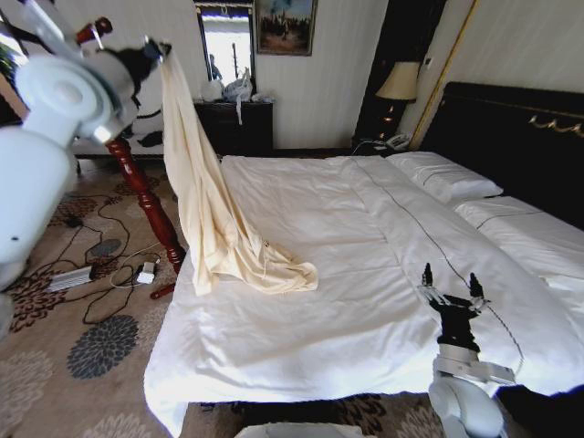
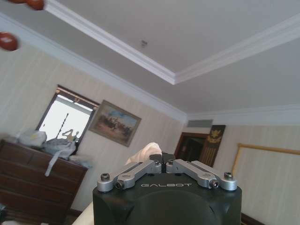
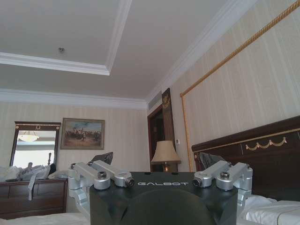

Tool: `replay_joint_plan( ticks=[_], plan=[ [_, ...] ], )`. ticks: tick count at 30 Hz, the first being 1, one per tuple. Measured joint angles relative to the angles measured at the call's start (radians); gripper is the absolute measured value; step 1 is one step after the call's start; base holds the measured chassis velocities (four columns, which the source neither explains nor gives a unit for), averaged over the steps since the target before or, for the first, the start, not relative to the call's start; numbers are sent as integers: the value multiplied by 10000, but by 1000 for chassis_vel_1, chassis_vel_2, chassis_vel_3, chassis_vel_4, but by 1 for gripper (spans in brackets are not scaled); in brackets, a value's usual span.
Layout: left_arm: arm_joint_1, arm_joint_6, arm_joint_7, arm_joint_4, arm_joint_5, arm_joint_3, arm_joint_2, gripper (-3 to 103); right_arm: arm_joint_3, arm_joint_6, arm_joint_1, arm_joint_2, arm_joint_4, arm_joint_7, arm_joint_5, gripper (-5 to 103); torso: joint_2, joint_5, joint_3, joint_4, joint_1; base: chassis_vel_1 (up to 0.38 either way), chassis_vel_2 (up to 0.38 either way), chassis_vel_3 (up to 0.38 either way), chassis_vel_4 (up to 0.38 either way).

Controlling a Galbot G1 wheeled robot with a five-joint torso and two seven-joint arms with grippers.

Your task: Pick up the clothes from the bed and hang them on the clothes hanger.

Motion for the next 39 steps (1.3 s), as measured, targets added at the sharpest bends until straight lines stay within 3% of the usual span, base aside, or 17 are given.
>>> replay_joint_plan(
  ticks=[5, 10, 14, 16, 17, 18, 19, 20, 21, 22, 23, 26, 27, 30, 31, 32, 39],
  plan=[
    [-1212, 42, 238, 384, -267, 851, -681, 0, 37, 151, -26, 143, 21, -11, -51, 100, 1, -6, 0, 5, -1, 0, 0, 0, 0],
    [-1614, 48, 217, 575, -490, 773, -1324, 0, 1, 249, -67, 233, 22, -24, -134, 100, 1, 8, -1, -7, -1, 0, 0, 0, 0],
    [-793, 197, -215, -465, -436, 422, -879, 0, -33, 352, -96, 292, 10, -29, -176, 100, 2, 6, -3, -5, -1, 0, 0, 0, 0],
    [839, 444, -792, -2161, 27, -360, 160, 0, -78, 434, -121, 322, -1, -47, -215, 100, 1, -10, 0, -2, 1, 0, 0, 0, 0],
    [839, 444, -792, -2161, 27, -360, 160, 0, -78, 434, -121, 322, -1, -47, -215, 100, 1, -10, 0, -2, 1, 0, 0, 0, 0],
    [1804, 520, -989, -2992, 404, -941, 688, 0, -98, 468, -139, 323, -5, -73, -215, 100, 1, -17, 1, 7, 3, 0, 0, 0, 0],
    [3415, 623, -1289, -3914, 1134, -1828, 1382, 0, -140, 516, -173, 308, -6, -142, -166, 100, 2, -12, -1, 10, 0, 0, 0, 0, 0],
    [3900, 665, -1366, -4120, 1397, -2096, 1568, 0, -158, 521, -188, 299, -6, -160, -139, 100, 2, -17, -1, 10, -1, 0, 0, 0, 0],
    [5821, 727, -1504, -4653, 2551, -3147, 2122, 0, -234, 567, -258, 258, -5, -201, 23, 100, 2, -18, -2, 13, -3, 0, 0, 0, 0],
    [6779, 718, -1516, -4790, 3137, -3661, 2270, 0, -273, 583, -284, 236, -14, -208, 98, 100, 3, -12, -4, 13, -4, 0, 0, 0, 0],
    [6779, 718, -1516, -4790, 3137, -3661, 2270, 0, -273, 583, -284, 236, -14, -208, 98, 100, 3, -12, -4, 13, -4, 0, 0, 0, 0],
    [10979, 523, -1295, -5175, 4837, -6104, 2073, 0, -546, 598, -213, 42, -291, -209, 234, 100, 3, -3, -3, -2, -2, 0, 0, 0, 0],
    [10979, 523, -1295, -5175, 4837, -6104, 2073, 0, -546, 598, -213, 42, -291, -209, 234, 100, 3, -3, -3, -2, -2, 0, 0, 0, 0],
    [13920, 356, -1081, -5310, 5821, -6775, 1532, 0, -907, 598, -54, -177, -599, -206, 416, 100, 2, -13, 0, 2, 0, 0, 0, 0, 0],
    [13920, 356, -1081, -5310, 5821, -6775, 1532, 0, -907, 598, -54, -177, -599, -206, 416, 100, 2, -13, 0, 2, 0, 0, 0, 0, 0],
    [15126, 252, -948, -5288, 6290, -6802, 1201, 0, -1146, 558, 64, -301, -789, -171, 503, 100, 2, -7, -1, 4, -1, 0, 0, 0, 0],
    [16721, 36, -894, -5042, 6467, -6718, 548, 0, -1782, 566, 335, -705, -1595, -311, 704, 100, 2, -1, 0, -5, 0, 0, 0, 0, 0]
  ],
)
